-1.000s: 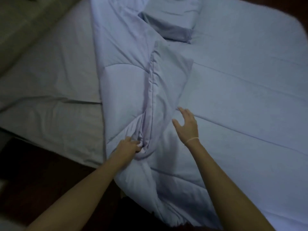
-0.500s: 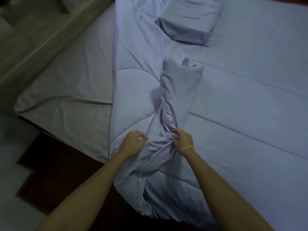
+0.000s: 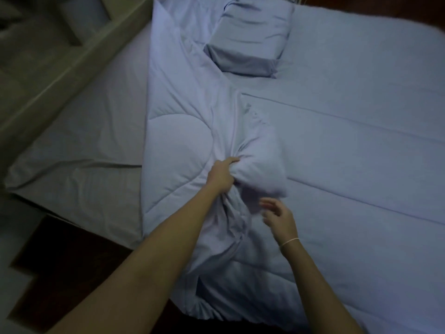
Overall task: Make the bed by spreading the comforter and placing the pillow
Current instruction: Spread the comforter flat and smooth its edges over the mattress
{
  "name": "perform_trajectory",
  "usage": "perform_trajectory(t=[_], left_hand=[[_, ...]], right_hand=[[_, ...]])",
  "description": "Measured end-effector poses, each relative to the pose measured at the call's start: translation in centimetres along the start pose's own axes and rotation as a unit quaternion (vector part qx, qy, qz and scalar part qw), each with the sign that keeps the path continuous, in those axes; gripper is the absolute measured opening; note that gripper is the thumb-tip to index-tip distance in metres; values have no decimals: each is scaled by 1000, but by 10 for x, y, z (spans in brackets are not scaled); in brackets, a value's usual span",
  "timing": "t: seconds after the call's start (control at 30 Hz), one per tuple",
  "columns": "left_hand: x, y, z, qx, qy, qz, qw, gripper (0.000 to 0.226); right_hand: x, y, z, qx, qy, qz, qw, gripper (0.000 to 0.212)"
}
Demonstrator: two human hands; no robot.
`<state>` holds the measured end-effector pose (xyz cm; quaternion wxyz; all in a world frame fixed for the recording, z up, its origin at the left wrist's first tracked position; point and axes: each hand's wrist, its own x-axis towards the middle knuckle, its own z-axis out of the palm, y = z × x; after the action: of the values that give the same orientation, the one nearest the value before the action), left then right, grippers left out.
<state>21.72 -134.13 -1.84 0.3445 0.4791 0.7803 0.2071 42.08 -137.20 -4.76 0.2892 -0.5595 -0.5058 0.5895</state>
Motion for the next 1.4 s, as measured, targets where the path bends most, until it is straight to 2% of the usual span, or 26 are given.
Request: perform_trajectory(t=[0.07, 0.13, 0.2, 0.27, 0.43, 0.5, 0.6, 0.73, 0.87, 0.93, 1.0, 1.03, 1.07, 1.13, 1.17, 1.27, 1.4], left_hand=[[-15, -17, -12, 40, 26, 8, 999, 55], [-34, -40, -26, 56, 45, 7, 997, 56], [-54, -64, -45, 60, 61, 11, 996, 56], [-74, -90, -65, 50, 74, 18, 996, 54], [-119, -141, -111, 2, 109, 22, 994, 54], [-133, -160, -129, -27, 101, 22, 994, 56], [-156, -200, -166, -68, 40, 11, 997, 51], [-178, -257, -234, -168, -12, -28, 985, 54], [-183, -309, -298, -246, 62, -52, 966, 38], [-188, -339, -323, -271, 51, -62, 959, 44], [-193, -363, -341, -276, 57, -64, 957, 38], [-197, -373, -350, -282, 71, -69, 954, 34], [-201, -380, -360, -287, 87, -70, 951, 42], [-204, -401, -374, -286, 106, -83, 949, 70], [-205, -413, -378, -273, 116, -89, 951, 77], [-209, -459, -392, -283, 151, -130, 938, 66], [-214, -520, -399, -336, 209, -213, 893, 46]], right_hand=[[8, -13, -7, 41, 88, 14, 995, 26], [19, -29, -8, 24, 118, 28, 992, 50], [28, -49, 6, -18, 90, 16, 996, 64], [33, -68, 36, -53, 31, 12, 998, 70], [32, -81, 148, -64, -106, 121, 985, 104], [25, -78, 192, -71, -143, 130, 979, 97], [4, -77, 263, -149, -173, 41, 973, 71], [-31, -91, 353, -184, -211, -45, 959, 52], [-58, -110, 431, -193, -247, -104, 944, 54], [-74, -119, 473, -187, -267, -137, 935, 59], [-86, -128, 511, -175, -289, -154, 929, 59], [-91, -132, 530, -166, -304, -154, 925, 57], [-96, -137, 548, -151, -323, -150, 922, 55], [-103, -146, 580, -116, -361, -117, 918, 53], [-106, -148, 591, -93, -377, -83, 918, 52], [-105, -148, 626, -73, -411, 19, 909, 44], [-91, -135, 665, -92, -441, 71, 890, 47]])
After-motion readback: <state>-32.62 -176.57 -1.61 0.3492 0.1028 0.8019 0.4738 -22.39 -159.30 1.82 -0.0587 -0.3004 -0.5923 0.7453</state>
